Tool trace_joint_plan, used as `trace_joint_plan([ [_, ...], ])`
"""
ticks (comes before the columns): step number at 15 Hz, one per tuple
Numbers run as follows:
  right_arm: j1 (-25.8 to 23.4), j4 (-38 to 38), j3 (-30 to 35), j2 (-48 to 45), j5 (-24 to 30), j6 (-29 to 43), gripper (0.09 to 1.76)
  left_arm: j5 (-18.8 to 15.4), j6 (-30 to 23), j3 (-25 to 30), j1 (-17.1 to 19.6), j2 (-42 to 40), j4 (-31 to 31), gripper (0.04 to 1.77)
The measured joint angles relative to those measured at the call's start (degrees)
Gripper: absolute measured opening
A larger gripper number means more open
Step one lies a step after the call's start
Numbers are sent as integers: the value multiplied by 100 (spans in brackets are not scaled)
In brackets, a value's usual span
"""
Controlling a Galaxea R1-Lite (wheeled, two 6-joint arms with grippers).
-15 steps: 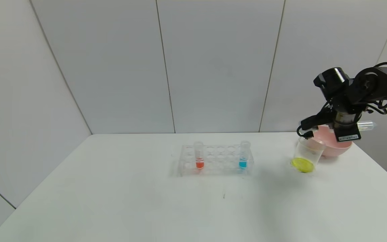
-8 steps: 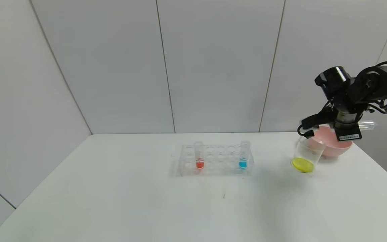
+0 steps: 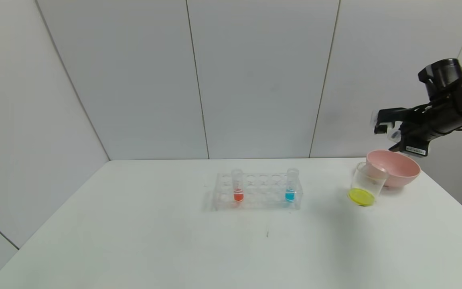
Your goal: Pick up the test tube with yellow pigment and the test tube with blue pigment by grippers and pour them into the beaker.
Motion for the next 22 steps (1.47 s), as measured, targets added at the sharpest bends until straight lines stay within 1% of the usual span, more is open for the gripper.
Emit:
trace_joint_plan([
  [1,-85,-104,6,-50,474,639,59,-2,0,0,0,0,0,176],
  [3,-176,-406,33,-149,1737,2288,59,0,0,0,0,0,0,176],
  [4,-199,-696,68,-205,2150,3068,59,-2,0,0,0,0,0,176],
  [5,-223,-1013,129,-271,2333,3695,59,0,0,0,0,0,0,176],
  [7,-247,-1760,378,-441,2487,4875,59,-2,2,0,0,0,0,176],
  [8,-249,-2144,595,-532,2516,5325,59,-2,0,0,0,0,0,176],
  [9,-269,-2525,881,-629,2533,5628,59,0,0,0,0,0,0,176],
  [11,-366,-3391,1718,-870,2555,5921,59,0,0,0,0,0,0,176],
  [14,-551,-4838,3263,-1287,2555,6068,59,0,0,0,0,0,0,176],
  [16,-744,-6087,4504,-1630,2547,6151,59,0,0,0,0,0,0,176],
  [18,-979,-7034,5471,-1927,2538,6194,59,-2,0,0,0,0,0,176],
  [19,-1152,-7357,5849,-2083,2533,6227,59,0,0,0,0,0,0,176],
  [20,-1315,-7526,6087,-2200,2536,6288,59,-2,2,0,0,0,0,176],
  [22,-1521,-7576,6244,-2299,2528,6378,59,-2,0,0,2,0,0,176],
])
